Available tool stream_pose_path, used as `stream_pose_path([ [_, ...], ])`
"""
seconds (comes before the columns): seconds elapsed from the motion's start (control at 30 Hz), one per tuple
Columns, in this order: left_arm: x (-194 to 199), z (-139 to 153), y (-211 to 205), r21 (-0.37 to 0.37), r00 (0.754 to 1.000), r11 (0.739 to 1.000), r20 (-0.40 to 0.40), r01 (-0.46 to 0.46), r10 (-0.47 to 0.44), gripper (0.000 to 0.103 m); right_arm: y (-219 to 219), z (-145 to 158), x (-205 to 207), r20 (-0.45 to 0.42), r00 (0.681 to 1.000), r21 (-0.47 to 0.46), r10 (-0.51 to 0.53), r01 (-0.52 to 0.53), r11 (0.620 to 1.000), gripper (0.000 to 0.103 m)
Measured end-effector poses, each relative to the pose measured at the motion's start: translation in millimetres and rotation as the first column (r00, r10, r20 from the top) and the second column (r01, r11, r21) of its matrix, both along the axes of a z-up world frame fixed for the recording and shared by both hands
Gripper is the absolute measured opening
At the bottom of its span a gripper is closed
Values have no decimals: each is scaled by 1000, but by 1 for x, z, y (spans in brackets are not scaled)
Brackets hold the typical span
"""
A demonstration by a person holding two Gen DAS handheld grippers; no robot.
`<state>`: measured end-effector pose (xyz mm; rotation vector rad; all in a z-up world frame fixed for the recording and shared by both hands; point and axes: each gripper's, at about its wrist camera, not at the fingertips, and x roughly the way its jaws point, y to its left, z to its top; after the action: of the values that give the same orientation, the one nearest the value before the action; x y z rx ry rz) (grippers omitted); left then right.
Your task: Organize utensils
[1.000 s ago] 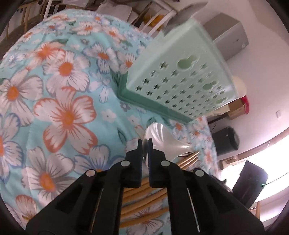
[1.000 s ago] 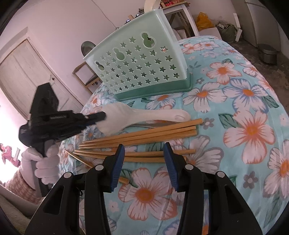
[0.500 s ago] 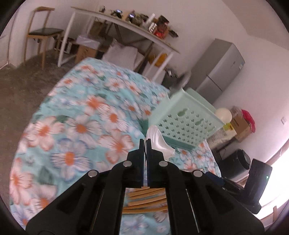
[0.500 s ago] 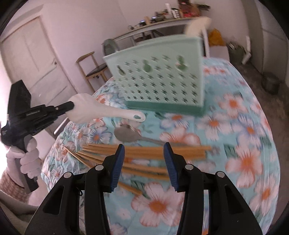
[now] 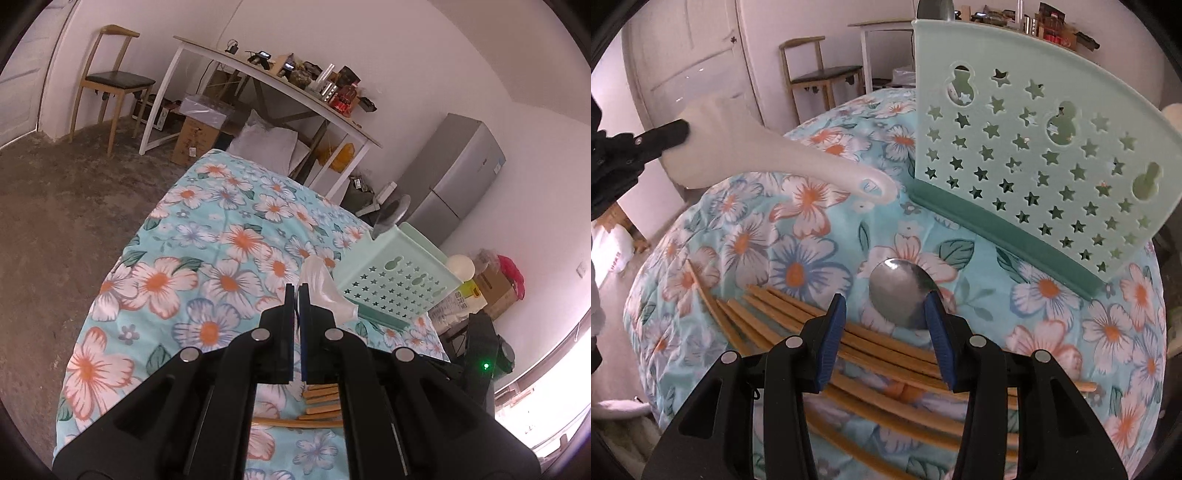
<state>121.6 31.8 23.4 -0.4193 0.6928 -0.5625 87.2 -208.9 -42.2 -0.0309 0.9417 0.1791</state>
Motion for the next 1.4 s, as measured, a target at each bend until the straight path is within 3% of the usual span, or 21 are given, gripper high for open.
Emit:
stream_pose_path([
  [0.3, 5, -12, 9, -34, 1000, 999, -24, -7, 7, 1, 11, -5, 26, -48, 999, -105, -6, 1, 995, 44],
  [0.4, 5, -12, 12, -40, 1000, 999, -23, -12, 11, 1, 13, -6, 34, -51, 999, -95, -14, 9, 995, 44],
  [0.43, 5, -12, 13, -40, 1000, 999, -21, -15, 14, 1, 12, -5, 37, -53, 998, -81, -21, 16, 997, 41],
  [0.47, 4, -11, 15, -40, 1000, 999, -17, -19, 19, 1, 11, -4, 38, -51, 998, -71, -28, 25, 997, 31],
  [0.57, 2, -7, 19, -38, 1000, 999, -5, -29, 29, 1, 1, 4, 42, -45, 998, -19, -48, 47, 999, 14],
  [0.63, 1, -4, 21, -34, 999, 999, 4, -34, 34, 1, -2, 11, 43, -19, 998, -19, -60, 60, 998, 12],
  [0.83, -11, 23, 21, -12, 995, 1000, 95, -28, 29, 1, -19, 43, 34, 84, 992, 2, -95, 96, 995, 7],
  [0.97, -27, 59, 16, -4, 976, 1000, 216, -2, 3, 1, -38, 70, 24, 148, 978, 55, -145, 138, 989, 4],
  [1.13, -32, 94, 5, -11, 952, 1000, 305, 24, -19, 1, -66, 97, 3, 226, 951, 112, -210, 189, 976, 3],
  [1.4, -18, 135, -51, 167, 910, 986, 406, 13, -81, 1, -100, 121, -38, 294, 917, 179, -269, 223, 958, 3],
])
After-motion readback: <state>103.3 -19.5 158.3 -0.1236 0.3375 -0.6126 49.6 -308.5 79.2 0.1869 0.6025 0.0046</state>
